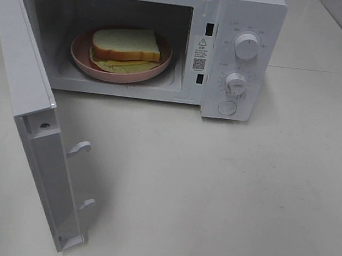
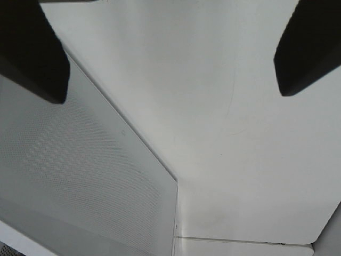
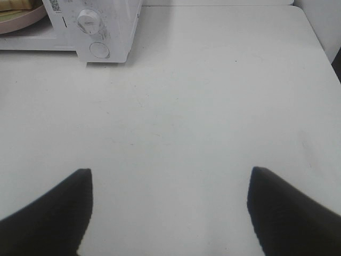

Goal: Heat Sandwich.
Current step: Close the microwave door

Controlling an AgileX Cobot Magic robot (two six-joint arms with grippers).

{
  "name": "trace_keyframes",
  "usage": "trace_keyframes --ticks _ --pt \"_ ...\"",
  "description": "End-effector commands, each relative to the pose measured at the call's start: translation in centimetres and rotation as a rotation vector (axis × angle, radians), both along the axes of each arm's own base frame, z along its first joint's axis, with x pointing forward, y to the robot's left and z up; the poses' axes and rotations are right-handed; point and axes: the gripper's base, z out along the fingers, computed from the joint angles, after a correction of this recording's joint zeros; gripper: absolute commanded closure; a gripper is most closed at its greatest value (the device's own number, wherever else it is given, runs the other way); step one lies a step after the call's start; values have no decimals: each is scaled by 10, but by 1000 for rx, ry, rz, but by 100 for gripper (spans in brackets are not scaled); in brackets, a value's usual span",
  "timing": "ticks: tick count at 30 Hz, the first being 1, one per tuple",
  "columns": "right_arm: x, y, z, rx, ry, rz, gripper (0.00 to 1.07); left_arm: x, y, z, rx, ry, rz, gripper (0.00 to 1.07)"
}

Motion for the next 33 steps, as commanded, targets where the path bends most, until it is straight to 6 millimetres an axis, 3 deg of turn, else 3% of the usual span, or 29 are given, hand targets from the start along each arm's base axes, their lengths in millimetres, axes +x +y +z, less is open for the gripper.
trace_keyframes --ticks 1,8,14,17,18,19,22,25,26,27,30,33 --pt "-3 0 0 6 -34 -4 31 -2 0 0 -9 -29 8 3" --pt "-3 0 0 6 -34 -4 31 -1 1 17 -5 -95 17 4" --pt "-3 0 0 6 -34 -4 31 13 2 22 -8 -77 22 13" --pt "-3 0 0 5 -34 -3 31 26 3 25 -12 -53 28 34" --pt "-3 0 0 5 -34 -3 31 33 4 25 -13 -36 30 47" --pt "-3 0 0 5 -34 -3 31 33 4 25 -13 -36 30 47" --pt "-3 0 0 5 -34 -3 31 47 5 25 -17 -5 35 73" --pt "-3 0 0 5 -34 -3 31 56 6 25 -16 8 40 81" --pt "-3 0 0 5 -34 -3 31 60 6 24 -13 15 44 86" --pt "-3 0 0 5 -34 -3 31 70 8 21 -9 22 51 97" --pt "-3 0 0 5 -34 -3 31 80 9 16 -1 20 59 107" --pt "-3 0 0 5 -34 -3 31 95 12 5 27 9 73 107"
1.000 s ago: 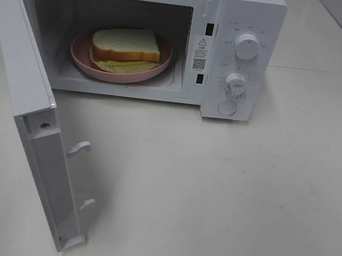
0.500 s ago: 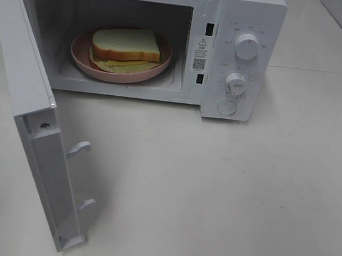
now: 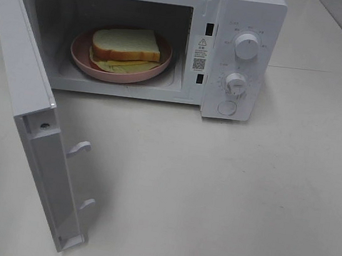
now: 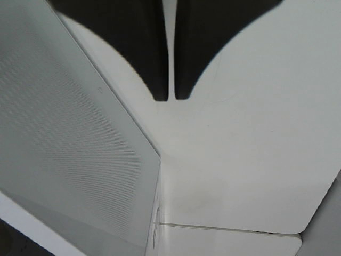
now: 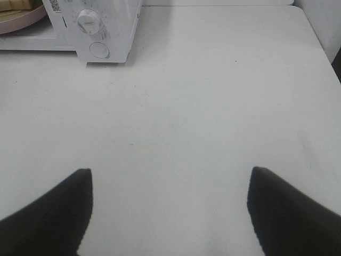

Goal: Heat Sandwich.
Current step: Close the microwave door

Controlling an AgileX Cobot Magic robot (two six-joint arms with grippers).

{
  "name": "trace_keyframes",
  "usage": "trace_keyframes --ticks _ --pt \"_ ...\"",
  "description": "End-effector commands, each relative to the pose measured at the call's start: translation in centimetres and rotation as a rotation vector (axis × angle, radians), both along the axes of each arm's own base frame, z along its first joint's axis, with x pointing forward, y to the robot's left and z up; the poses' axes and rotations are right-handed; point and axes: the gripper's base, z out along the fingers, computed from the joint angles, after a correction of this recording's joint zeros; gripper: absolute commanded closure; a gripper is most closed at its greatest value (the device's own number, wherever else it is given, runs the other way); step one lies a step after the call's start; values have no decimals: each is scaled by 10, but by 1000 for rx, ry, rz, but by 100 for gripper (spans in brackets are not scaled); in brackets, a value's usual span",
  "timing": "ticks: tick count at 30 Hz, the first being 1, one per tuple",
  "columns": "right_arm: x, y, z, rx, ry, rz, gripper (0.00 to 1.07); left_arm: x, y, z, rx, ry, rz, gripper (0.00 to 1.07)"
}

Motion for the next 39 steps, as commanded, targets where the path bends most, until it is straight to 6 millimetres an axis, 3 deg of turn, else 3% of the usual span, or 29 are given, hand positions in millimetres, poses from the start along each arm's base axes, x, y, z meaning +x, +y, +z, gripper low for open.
trace_keyframes --ticks 1,3,11,16,28,39 --pt "-3 0 0 5 -34 -3 31 16 4 -11 31 -39 18 107" --pt "-3 0 0 5 -34 -3 31 27 5 -25 45 -61 28 107" --pt "-3 0 0 5 -34 -3 31 46 9 -50 81 -269 54 107" --pt "-3 0 0 5 -34 -3 31 56 11 -58 92 -361 65 107" --pt "-3 0 0 5 -34 -3 31 93 12 -78 83 -330 56 107" --pt "-3 0 0 5 -34 -3 31 128 -1 -91 56 -333 -109 107"
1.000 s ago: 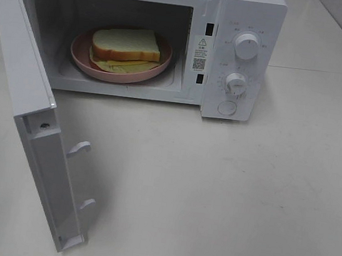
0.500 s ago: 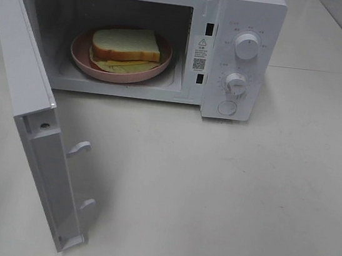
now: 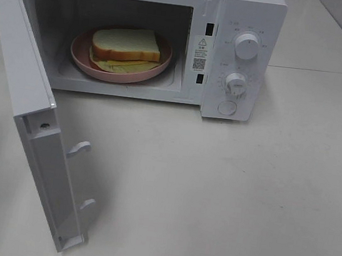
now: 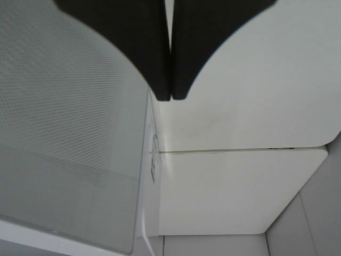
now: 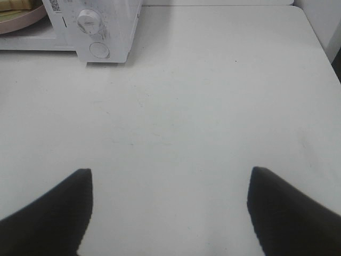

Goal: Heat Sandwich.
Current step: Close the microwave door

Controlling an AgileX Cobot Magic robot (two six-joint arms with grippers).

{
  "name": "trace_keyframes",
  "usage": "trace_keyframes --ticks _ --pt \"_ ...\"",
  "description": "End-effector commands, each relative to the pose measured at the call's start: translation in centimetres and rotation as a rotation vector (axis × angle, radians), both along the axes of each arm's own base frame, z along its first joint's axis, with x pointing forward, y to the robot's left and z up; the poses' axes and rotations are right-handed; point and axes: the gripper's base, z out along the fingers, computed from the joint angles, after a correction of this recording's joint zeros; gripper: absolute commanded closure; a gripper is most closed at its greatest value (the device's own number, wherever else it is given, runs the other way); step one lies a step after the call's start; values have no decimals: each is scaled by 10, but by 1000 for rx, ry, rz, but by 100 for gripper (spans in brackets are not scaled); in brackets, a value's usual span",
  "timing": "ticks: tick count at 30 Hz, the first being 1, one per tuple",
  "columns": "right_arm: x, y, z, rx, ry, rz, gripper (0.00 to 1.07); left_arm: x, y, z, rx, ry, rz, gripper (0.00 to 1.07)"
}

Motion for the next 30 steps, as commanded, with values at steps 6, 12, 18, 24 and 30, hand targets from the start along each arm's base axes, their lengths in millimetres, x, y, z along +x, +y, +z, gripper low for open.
trace_keyframes --ticks 6,12,18,24,30 --pt "-3 0 0 5 -34 -3 31 22 -21 -8 -21 -22 -147 107" --pt "-3 0 0 5 -34 -3 31 32 -41 -16 -33 -23 -235 107" --pt "-3 0 0 5 -34 -3 31 41 -63 -18 -19 -33 -323 107" --pt "-3 0 0 5 -34 -3 31 52 -80 -15 -9 -55 -360 107" --pt "-3 0 0 5 -34 -3 31 63 -102 -16 -24 -55 -406 107"
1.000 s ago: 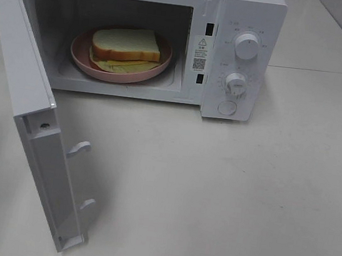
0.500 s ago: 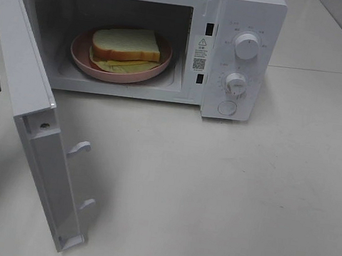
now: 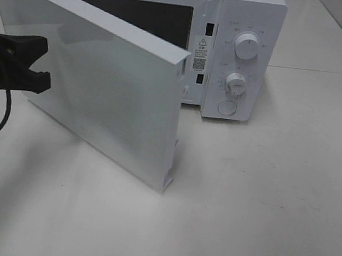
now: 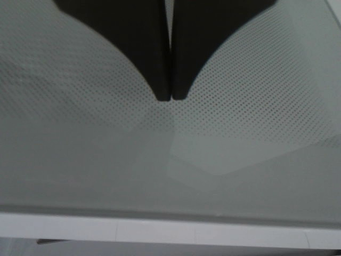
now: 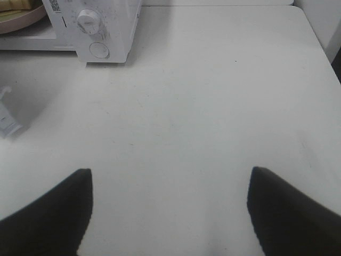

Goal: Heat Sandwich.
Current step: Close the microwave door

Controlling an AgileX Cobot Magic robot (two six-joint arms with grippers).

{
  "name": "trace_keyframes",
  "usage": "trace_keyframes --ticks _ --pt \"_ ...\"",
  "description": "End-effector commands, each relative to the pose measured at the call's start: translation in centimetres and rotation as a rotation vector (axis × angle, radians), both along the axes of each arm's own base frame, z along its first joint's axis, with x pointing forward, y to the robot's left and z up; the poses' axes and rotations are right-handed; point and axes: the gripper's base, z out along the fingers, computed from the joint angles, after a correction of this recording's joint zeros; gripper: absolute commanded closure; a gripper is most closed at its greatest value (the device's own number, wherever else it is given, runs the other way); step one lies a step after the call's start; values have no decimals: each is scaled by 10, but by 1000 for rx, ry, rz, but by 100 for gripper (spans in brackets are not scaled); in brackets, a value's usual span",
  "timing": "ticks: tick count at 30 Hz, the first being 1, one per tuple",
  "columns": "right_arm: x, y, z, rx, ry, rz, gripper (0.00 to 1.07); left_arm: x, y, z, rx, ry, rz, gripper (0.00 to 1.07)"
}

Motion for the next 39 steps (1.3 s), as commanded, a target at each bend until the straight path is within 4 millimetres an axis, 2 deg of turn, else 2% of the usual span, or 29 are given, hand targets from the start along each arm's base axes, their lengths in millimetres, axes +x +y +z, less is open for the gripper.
trace_keyframes --ticks 1,13,23,25,28,39 --pt "-3 0 0 5 -34 -3 31 5 -9 3 -18 -22 -14 107" --pt "-3 0 0 5 -34 -3 31 24 -47 2 -87 -14 15 107" --pt "-3 0 0 5 -34 -3 31 37 -97 3 -78 -36 13 107" --pt "-3 0 0 5 -34 -3 31 39 -101 4 -77 -31 14 107" --pt "-3 0 0 5 -34 -3 31 48 -118 1 -52 7 20 107" --pt "-3 0 0 5 -34 -3 31 69 -147 9 -68 15 23 107"
